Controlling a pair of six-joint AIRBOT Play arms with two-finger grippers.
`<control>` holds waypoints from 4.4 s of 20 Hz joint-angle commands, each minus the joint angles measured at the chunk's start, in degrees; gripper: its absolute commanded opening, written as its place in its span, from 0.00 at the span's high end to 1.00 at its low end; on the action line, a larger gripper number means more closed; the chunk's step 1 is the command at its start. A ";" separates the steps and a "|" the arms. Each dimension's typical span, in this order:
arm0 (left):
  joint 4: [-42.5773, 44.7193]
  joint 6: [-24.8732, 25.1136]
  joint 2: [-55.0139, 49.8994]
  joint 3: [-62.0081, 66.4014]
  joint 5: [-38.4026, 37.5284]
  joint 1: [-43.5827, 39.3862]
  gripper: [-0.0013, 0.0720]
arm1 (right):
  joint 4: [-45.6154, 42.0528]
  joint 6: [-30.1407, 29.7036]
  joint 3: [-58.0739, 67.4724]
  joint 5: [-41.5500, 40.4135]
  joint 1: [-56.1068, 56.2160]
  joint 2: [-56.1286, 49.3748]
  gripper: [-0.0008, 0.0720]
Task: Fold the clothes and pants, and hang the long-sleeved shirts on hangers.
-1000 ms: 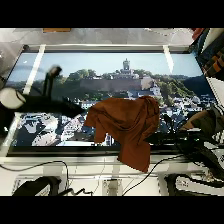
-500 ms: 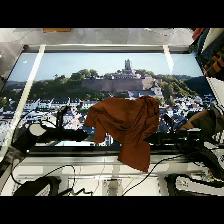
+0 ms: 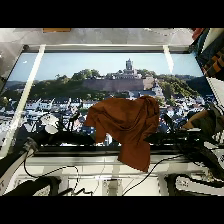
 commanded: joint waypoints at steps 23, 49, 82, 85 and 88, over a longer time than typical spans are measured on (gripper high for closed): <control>13.66 1.90 11.89 30.69 -1.22 16.13 0.96 | -5.01 18.21 35.10 3.74 0.04 8.26 0.98; 12.33 2.45 40.98 36.44 31.36 31.21 0.96 | -15.37 23.30 76.26 -17.00 0.07 32.11 0.98; 25.99 18.43 -21.57 36.17 25.33 13.05 0.96 | -29.59 25.57 57.22 -13.33 9.64 -19.26 0.97; 26.05 18.45 -21.55 36.20 22.53 13.51 0.95 | -29.33 25.90 56.39 -12.33 9.64 -19.23 0.94; 26.01 18.36 -20.83 36.24 22.73 13.29 0.00 | -27.91 27.26 56.96 -10.40 9.64 -19.19 0.26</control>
